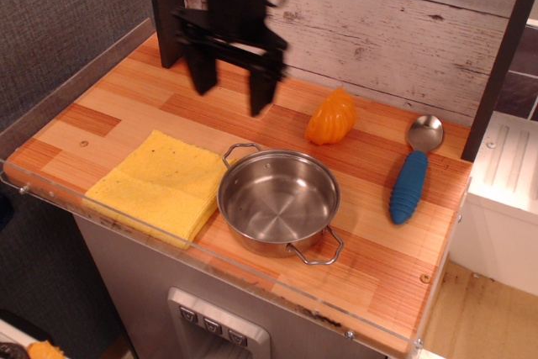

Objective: Place the orange on top of the yellow towel

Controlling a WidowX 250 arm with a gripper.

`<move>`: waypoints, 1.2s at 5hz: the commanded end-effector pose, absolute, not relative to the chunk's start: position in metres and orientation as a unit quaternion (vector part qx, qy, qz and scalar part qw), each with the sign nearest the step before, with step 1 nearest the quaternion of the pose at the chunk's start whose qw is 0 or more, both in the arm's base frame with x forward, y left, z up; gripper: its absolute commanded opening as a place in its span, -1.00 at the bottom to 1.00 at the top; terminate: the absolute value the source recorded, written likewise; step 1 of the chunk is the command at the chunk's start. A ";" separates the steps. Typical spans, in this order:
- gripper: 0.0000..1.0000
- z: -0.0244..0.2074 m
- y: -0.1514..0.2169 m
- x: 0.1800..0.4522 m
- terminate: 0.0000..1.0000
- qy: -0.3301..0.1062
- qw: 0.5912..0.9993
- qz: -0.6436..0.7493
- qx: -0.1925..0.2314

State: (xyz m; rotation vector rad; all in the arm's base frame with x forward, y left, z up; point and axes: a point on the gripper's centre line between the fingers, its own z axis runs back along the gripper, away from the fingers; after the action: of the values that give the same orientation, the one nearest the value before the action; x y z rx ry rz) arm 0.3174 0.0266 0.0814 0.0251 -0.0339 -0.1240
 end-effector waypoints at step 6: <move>-1.00 0.038 -0.021 0.388 -1.00 -0.057 0.997 -0.047 0.029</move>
State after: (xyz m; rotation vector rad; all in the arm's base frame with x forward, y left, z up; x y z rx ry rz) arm 0.3853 -0.0214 0.0262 0.0566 -0.0812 -0.0957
